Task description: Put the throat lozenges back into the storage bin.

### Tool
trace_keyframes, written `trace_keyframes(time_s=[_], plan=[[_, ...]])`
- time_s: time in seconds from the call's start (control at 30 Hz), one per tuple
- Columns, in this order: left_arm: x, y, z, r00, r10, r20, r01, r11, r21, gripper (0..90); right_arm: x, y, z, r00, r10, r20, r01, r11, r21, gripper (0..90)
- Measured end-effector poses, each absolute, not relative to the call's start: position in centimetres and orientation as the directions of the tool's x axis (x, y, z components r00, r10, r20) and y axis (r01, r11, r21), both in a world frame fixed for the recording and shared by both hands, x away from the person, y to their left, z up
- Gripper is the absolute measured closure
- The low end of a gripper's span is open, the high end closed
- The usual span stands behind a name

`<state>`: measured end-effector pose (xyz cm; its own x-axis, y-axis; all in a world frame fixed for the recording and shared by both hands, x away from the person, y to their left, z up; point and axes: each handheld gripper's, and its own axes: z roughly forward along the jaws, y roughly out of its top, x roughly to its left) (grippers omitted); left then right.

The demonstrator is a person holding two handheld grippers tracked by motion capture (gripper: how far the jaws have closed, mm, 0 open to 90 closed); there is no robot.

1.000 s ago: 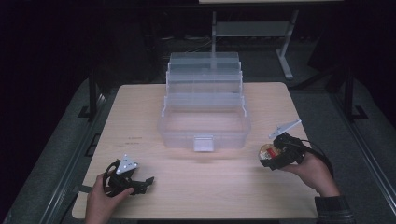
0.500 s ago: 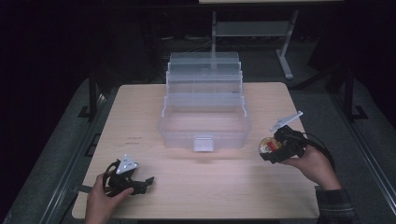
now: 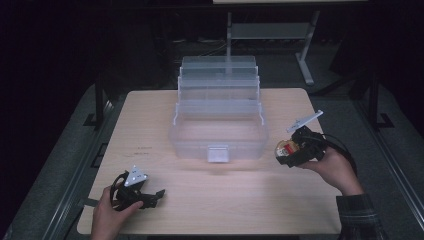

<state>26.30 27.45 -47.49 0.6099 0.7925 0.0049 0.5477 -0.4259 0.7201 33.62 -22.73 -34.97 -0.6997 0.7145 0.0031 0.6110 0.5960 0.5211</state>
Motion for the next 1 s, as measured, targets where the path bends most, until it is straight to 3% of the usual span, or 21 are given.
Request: trace_keyframes(time_s=[1.0], plan=[[26.3, 27.5, -47.5, 0.613, 0.790, 0.009, 0.546, -0.431, 0.718, 10.8, 37.4, -19.7, -32.9, -0.714, 0.700, 0.003, 0.593, 0.602, 0.535, 19.9]])
